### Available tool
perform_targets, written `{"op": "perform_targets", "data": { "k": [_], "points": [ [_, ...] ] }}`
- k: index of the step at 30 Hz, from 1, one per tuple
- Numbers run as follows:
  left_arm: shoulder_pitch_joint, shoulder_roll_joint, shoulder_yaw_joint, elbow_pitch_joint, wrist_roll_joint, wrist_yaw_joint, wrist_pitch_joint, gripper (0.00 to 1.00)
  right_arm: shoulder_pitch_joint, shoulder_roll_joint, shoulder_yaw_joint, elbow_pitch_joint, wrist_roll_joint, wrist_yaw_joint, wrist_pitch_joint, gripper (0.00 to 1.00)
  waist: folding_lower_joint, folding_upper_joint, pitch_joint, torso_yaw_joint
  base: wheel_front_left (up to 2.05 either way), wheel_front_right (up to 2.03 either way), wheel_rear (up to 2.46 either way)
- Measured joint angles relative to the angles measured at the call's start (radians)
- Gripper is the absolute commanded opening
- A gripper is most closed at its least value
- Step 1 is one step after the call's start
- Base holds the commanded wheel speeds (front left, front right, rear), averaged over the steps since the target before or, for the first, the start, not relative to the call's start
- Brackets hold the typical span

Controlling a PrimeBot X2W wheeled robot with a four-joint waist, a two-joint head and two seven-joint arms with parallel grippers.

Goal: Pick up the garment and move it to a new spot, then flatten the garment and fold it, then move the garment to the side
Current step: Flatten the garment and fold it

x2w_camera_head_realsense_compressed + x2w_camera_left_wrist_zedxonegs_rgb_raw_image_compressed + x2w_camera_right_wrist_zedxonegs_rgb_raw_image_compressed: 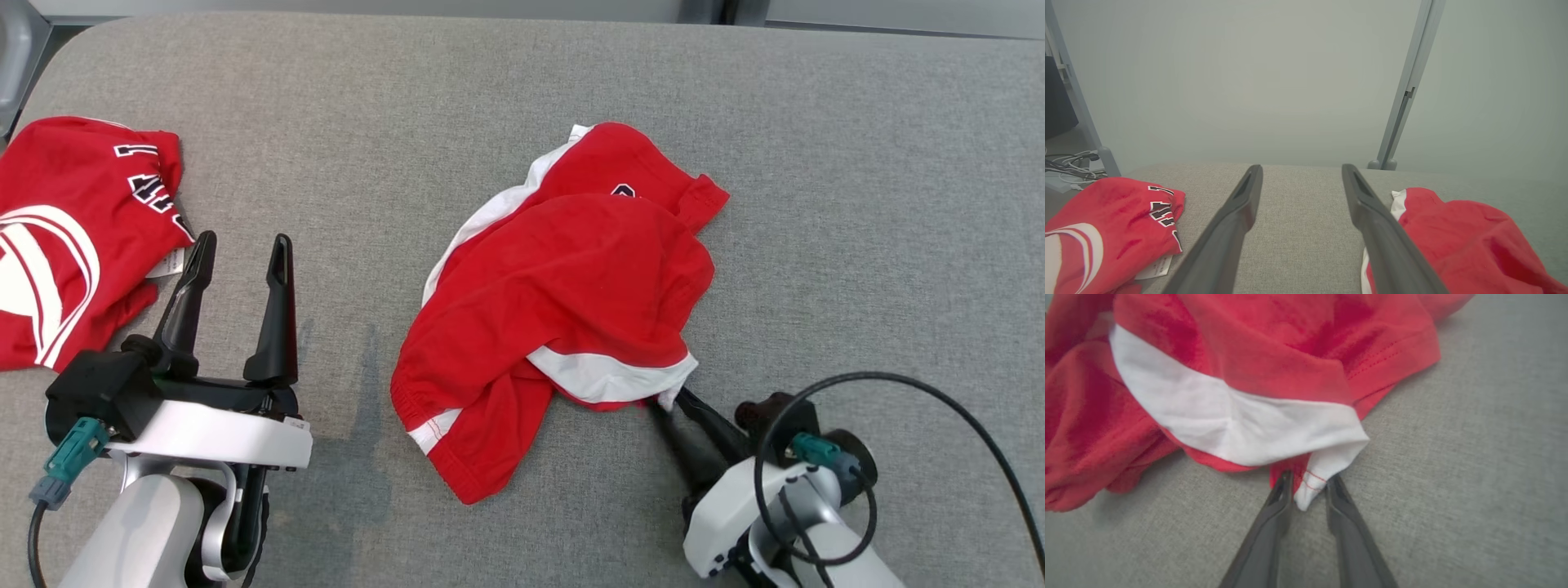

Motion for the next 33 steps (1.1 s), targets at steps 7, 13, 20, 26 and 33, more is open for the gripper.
{"op": "perform_targets", "data": {
  "k": [7, 13, 20, 26, 33],
  "points": [
    [-0.001, -0.006, 0.013, 0.008, 0.005, -0.001, -0.006, 1.00, -0.038, -0.017, -0.079, 0.016, -0.102, 0.002, -0.016, 0.00, 0.0000, 0.0000, -0.002, -0.006, 0.00, 0.00, 0.00],
    [0.002, -0.010, 0.023, 0.009, 0.012, -0.002, -0.007, 1.00, -0.044, -0.060, -0.197, -0.102, -0.189, 0.000, -0.037, 0.00, 0.0000, 0.0000, -0.010, -0.024, 0.00, 0.00, 0.00],
    [0.012, -0.011, 0.028, 0.008, 0.019, -0.004, -0.007, 1.00, -0.053, -0.119, -0.296, -0.291, -0.244, 0.000, -0.026, 0.00, 0.0000, 0.0000, -0.009, -0.052, 0.00, 0.00, 0.00],
    [0.013, -0.009, 0.026, 0.007, 0.021, -0.008, -0.008, 1.00, -0.011, -0.127, -0.386, -0.326, -0.216, 0.000, 0.018, 0.00, 0.0000, 0.0000, -0.001, -0.074, 0.00, 0.00, 0.00],
    [0.010, -0.003, 0.014, 0.001, 0.028, -0.010, 0.003, 1.00, 0.010, -0.077, -0.434, -0.178, -0.179, 0.000, 0.010, 0.00, -0.0001, 0.0000, 0.012, -0.094, 0.00, 0.00, 0.00]
  ]
}}
